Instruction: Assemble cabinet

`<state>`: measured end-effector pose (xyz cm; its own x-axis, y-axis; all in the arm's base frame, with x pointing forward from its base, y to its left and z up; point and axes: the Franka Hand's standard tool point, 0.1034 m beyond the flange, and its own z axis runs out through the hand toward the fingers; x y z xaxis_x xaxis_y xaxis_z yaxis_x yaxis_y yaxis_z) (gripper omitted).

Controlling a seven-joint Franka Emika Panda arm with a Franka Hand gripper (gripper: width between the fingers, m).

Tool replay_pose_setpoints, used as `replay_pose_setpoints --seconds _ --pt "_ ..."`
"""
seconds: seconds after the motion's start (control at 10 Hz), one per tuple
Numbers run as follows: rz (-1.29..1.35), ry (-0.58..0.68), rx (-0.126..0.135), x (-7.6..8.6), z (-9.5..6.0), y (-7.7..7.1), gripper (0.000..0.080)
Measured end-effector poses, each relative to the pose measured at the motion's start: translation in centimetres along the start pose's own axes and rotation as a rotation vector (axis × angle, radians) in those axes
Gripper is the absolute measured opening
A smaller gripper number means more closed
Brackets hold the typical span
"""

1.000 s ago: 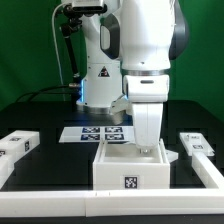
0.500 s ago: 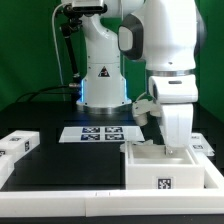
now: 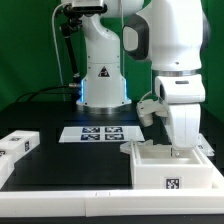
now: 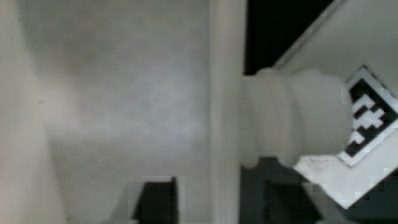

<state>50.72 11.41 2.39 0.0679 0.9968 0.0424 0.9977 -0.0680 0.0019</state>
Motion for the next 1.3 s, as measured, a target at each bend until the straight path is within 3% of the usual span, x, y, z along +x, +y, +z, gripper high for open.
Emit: replay_pose_setpoints --seconds 0.1,0.2,0.3,0.4,0.5,0.6,0.8,1.0,1.2,1.3 --pt "0.001 0.0 0.0 0.0 0.0 0.0 0.0401" --pt "0.001 -0.002 -0.005 -0.3 -0.4 0.0 0.0401" --pt "0.001 -0.004 -0.01 -0.4 -1.0 -0.2 0.0603" --pt "-0.002 -0.007 -0.016 -0.4 -1.7 -0.7 0.0726" --pt "0.002 -0.012 -0.023 -0.5 -2.5 -1.2 0.0726" --pt "0.007 -0.017 -0.031 -0.7 -3.5 -1.8 0.0786" --pt "0.041 -0.02 -0.046 -0.3 -4.8 -3.9 0.0796" --pt "0.068 -0.011 -0.04 1.5 -4.7 -6.9 0.0797" --pt "0.099 0.003 -0.032 3.0 -3.9 -8.4 0.0797" --pt "0.092 0.0 -0.027 2.7 -3.9 -8.4 0.0797"
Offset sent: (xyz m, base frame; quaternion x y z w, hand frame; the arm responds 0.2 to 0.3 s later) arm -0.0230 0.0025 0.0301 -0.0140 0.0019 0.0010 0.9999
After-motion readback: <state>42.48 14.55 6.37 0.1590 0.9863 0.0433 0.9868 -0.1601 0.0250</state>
